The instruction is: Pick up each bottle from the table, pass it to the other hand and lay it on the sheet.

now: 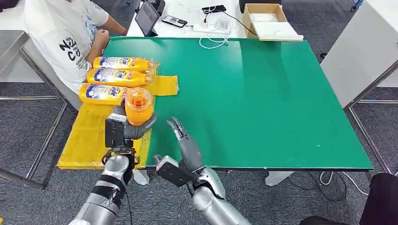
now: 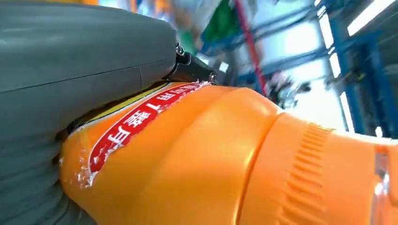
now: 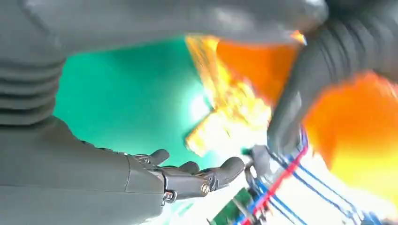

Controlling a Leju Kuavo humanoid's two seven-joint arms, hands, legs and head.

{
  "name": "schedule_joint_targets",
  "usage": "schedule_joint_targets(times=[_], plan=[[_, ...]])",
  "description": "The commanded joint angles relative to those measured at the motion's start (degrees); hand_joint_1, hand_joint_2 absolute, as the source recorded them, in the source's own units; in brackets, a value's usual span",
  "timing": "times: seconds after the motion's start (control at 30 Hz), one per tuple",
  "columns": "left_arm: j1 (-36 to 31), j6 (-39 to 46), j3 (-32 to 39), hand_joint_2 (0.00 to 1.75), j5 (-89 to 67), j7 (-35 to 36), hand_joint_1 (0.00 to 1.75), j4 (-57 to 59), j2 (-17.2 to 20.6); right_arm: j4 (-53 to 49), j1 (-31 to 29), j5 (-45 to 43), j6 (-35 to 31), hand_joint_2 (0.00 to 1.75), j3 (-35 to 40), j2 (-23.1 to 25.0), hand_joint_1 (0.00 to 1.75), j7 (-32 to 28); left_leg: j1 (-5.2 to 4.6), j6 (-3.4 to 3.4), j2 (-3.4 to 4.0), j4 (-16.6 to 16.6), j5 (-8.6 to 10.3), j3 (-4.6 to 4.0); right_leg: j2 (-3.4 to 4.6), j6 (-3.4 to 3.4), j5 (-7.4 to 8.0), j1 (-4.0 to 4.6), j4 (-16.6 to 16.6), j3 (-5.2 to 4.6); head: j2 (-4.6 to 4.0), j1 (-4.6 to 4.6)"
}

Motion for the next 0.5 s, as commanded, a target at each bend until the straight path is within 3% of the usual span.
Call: schedule_joint_targets(times=[0.03, 0.5], plan=[[-5.08, 4.37, 4.3, 1.75, -3.62, -0.69, 1.75, 2.76, 1.89, -12.87, 3.44, -1.52, -1.6, 0.0, -2.16, -2.98, 0.0, -1.68, 0.01, 0.05, 0.05, 0.01, -0.08, 0.15, -0.02, -0.09, -0.05, 0.03, -0.03, 0.16, 0.0, 0.0], [-5.01, 4.46, 4.26, 1.75, -3.7, -0.7, 1.75, 2.84, 1.8, -12.92, 3.49, -1.53, -1.58, 0.0, -2.12, -3.0, 0.0, -1.65, -0.01, 0.03, 0.02, -0.02, -0.02, 0.08, -0.03, -0.06, -0.02, 0.01, -0.05, 0.1, 0.0, 0.0]])
